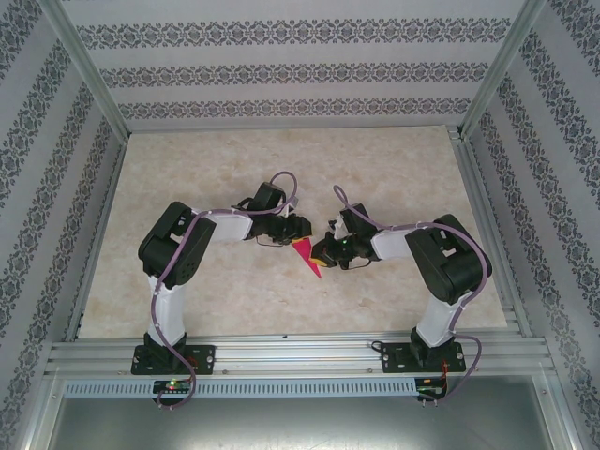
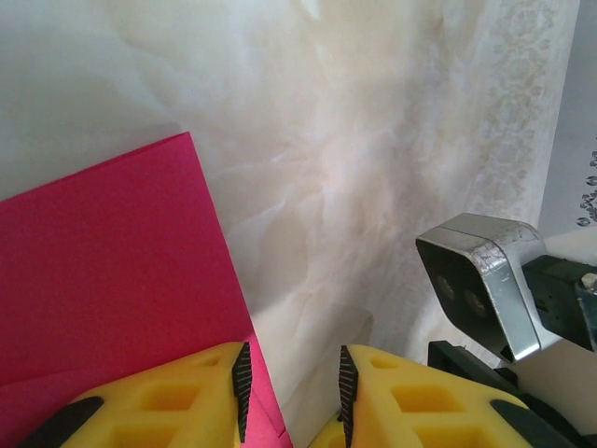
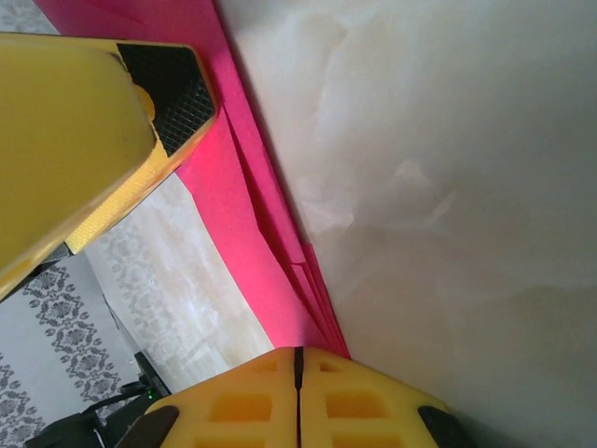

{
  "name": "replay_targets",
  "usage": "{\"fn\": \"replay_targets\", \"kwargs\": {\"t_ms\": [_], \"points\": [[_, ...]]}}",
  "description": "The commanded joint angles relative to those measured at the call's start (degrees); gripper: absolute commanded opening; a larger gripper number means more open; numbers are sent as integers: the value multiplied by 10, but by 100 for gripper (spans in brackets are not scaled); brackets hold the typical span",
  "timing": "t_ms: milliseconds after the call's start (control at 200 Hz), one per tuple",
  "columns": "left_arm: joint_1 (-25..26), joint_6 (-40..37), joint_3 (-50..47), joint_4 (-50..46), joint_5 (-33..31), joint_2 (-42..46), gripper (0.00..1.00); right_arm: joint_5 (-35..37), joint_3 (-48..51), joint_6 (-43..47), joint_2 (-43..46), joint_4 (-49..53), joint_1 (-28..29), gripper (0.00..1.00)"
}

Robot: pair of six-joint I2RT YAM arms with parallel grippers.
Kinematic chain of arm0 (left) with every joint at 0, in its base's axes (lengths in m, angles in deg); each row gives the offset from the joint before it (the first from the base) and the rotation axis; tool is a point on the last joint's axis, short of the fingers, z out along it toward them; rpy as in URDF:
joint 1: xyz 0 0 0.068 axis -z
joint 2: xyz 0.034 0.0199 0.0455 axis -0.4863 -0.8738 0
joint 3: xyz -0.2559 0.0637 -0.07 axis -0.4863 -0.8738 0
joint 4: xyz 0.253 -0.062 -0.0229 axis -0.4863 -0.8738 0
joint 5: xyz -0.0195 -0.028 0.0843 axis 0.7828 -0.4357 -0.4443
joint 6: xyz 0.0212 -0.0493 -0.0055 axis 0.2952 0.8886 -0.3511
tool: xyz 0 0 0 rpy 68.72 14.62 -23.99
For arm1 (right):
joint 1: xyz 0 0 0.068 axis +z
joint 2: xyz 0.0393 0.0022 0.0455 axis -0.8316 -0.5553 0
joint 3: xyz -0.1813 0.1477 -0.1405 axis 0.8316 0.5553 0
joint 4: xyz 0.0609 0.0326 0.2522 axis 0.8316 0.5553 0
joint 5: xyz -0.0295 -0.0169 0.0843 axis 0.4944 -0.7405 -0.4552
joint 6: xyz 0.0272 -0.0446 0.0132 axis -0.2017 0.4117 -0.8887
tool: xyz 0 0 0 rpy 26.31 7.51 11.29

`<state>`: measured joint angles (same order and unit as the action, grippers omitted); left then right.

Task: Fold a paper plane with a square sheet of paper (pick it up from the middle)
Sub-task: Fold the wing for the fifth time at the center of the table.

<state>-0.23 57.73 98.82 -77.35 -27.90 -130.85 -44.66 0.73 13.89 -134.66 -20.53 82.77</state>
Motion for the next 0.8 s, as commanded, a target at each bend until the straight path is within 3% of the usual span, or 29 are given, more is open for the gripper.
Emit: {"fn": "replay_targets", "kwargs": {"t_ms": [0,220,420,794], "points": [[-6,-30,13,-64,-25,-13,38,33,25,22,-23,49,7,6],[-6,-109,92,-184,-44,45,46,49,30,26,-22,67,8,5],[5,-69,25,-100,-4,67,39,55,22,28,-20,80,9,3],[-8,-51,-17,-25,-61,21,32,69,16,58,-30,120,11,0]]}}
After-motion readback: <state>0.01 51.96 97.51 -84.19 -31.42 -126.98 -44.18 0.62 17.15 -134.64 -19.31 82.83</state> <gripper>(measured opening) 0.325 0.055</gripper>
